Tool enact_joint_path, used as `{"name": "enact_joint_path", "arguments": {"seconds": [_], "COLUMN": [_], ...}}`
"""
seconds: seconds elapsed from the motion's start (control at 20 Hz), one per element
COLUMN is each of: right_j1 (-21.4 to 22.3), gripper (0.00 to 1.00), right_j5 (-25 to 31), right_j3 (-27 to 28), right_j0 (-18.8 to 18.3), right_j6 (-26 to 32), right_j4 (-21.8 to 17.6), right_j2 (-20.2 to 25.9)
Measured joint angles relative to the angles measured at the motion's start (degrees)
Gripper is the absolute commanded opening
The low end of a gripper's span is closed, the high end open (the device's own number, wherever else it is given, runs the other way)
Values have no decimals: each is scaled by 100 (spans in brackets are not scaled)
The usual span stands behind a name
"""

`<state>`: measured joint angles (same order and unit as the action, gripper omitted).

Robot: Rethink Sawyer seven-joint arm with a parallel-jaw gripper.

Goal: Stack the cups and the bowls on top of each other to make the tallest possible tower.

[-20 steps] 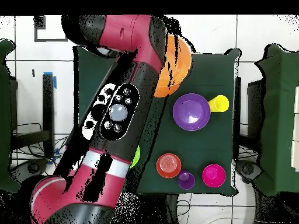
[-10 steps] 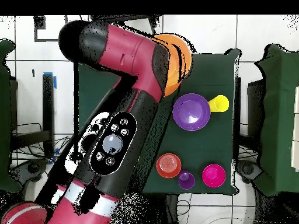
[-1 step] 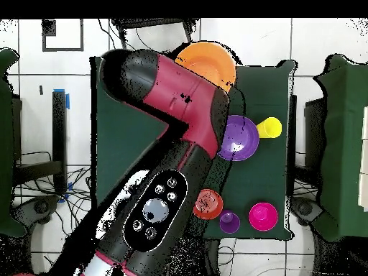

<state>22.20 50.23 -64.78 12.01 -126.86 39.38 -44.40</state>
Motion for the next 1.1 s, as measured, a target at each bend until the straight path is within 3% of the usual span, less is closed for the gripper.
{"name": "enact_joint_path", "arguments": {"seconds": [0.7,1.1], "right_j1": [419,747], "gripper": [100,100], "right_j5": [-284,-729], "right_j3": [-851,-1213], "right_j0": [85,-243], "right_j6": [0,0], "right_j4": [-35,-117], "right_j2": [209,652]}}
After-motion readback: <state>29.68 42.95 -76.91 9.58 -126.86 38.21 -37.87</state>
